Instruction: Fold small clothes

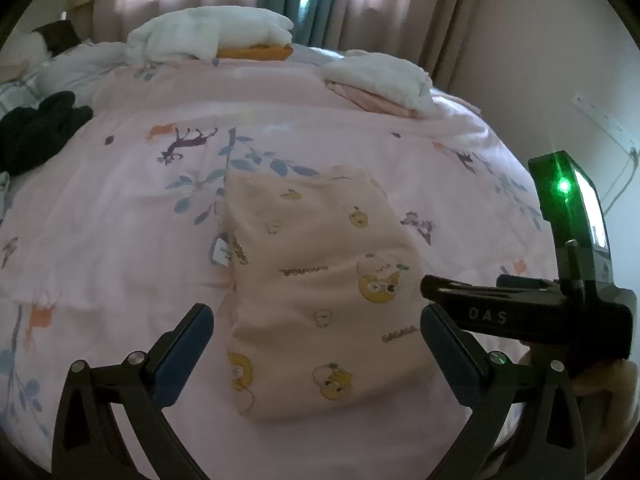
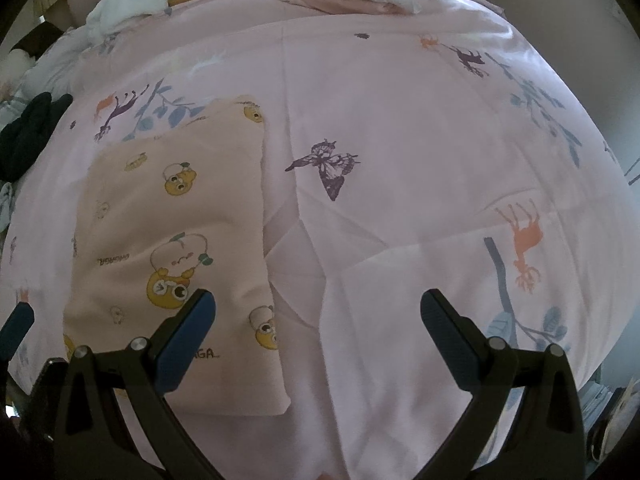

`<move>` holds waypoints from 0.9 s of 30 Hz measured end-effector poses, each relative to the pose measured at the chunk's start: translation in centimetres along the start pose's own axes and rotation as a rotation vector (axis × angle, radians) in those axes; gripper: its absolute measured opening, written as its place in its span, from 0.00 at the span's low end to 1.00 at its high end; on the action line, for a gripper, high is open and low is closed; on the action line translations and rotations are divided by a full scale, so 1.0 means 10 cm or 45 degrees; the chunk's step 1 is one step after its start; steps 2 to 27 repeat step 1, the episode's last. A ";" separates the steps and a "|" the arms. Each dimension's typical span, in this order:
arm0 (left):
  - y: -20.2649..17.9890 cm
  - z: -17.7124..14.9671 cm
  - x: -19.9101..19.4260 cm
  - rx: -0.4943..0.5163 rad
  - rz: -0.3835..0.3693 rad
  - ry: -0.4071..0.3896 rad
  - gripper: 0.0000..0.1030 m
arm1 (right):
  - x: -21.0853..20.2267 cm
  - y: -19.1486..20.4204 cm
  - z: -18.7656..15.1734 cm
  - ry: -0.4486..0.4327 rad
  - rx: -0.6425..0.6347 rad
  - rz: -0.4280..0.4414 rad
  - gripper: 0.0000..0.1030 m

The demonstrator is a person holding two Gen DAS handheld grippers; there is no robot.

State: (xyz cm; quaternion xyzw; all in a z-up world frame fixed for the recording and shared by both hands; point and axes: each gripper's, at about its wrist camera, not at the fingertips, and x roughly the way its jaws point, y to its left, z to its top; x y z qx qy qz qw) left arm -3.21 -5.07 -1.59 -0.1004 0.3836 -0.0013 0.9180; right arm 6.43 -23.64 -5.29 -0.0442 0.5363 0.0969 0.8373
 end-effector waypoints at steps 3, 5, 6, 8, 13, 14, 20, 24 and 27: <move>0.00 0.00 0.00 -0.002 0.004 0.004 0.99 | -0.01 0.00 0.00 -0.002 0.000 0.006 1.00; 0.00 0.00 0.00 -0.002 0.004 0.004 0.99 | -0.01 0.00 0.00 -0.002 0.000 0.006 1.00; 0.00 0.00 0.00 -0.002 0.004 0.004 0.99 | -0.01 0.00 0.00 -0.002 0.000 0.006 1.00; 0.00 0.00 0.00 -0.002 0.004 0.004 0.99 | -0.01 0.00 0.00 -0.002 0.000 0.006 1.00; 0.00 0.00 0.00 -0.002 0.004 0.004 0.99 | -0.01 0.00 0.00 -0.002 0.000 0.006 1.00; 0.00 0.00 0.00 -0.002 0.004 0.004 0.99 | -0.01 0.00 0.00 -0.002 0.000 0.006 1.00; 0.00 0.00 0.00 -0.002 0.004 0.004 0.99 | -0.01 0.00 0.00 -0.002 0.000 0.006 1.00; 0.00 0.00 0.00 -0.002 0.004 0.004 0.99 | -0.01 0.00 0.00 -0.002 0.000 0.006 1.00; 0.00 0.00 0.00 -0.002 0.004 0.004 0.99 | -0.01 0.00 0.00 -0.002 0.000 0.006 1.00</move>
